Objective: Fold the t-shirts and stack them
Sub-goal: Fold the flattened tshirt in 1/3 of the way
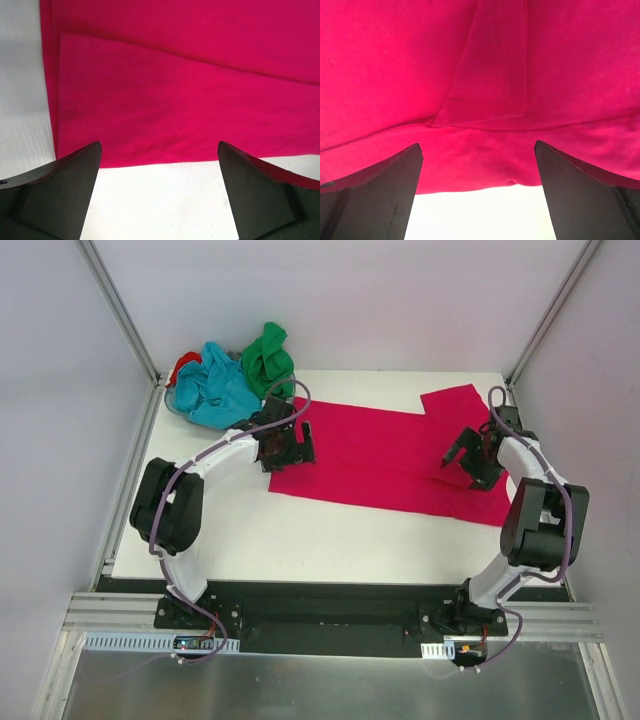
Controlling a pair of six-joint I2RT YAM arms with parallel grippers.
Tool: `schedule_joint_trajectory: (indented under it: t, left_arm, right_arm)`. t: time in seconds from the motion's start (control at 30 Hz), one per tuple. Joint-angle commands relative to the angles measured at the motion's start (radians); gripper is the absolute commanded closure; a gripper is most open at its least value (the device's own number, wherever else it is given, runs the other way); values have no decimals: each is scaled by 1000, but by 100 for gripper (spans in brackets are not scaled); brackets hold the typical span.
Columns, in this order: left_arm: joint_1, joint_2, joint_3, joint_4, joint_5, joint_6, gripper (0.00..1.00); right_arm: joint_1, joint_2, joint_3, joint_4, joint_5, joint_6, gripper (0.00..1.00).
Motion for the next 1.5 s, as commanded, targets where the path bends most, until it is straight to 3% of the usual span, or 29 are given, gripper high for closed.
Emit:
schedule_joint_trajectory:
  t: [0.0, 0.53, 0.8, 0.97, 1.13, 1.27, 1.47]
  left_arm:
    - [1, 49, -4, 28, 24, 22, 1]
    - [10, 117, -77, 21, -61, 33, 1]
    - [10, 69, -107, 1, -124, 38, 1]
    - [10, 22, -119, -15, -147, 41, 1]
    - [10, -9, -101, -22, -115, 44, 1]
    - [5, -21, -63, -21, -73, 41, 1]
    - [-1, 77, 63, -21, -38, 44, 1]
  right_arm:
    - [1, 45, -5, 58, -26, 33, 4]
    - [36, 185, 75, 268, -66, 182, 4]
    - [125, 385, 447, 255, -46, 213, 4]
    - [144, 426, 618, 180, -102, 110, 4]
    - [135, 203, 404, 129, 28, -81, 4]
    - [107, 59, 197, 40, 62, -118, 4]
    - [49, 43, 26, 40, 19, -88, 4]
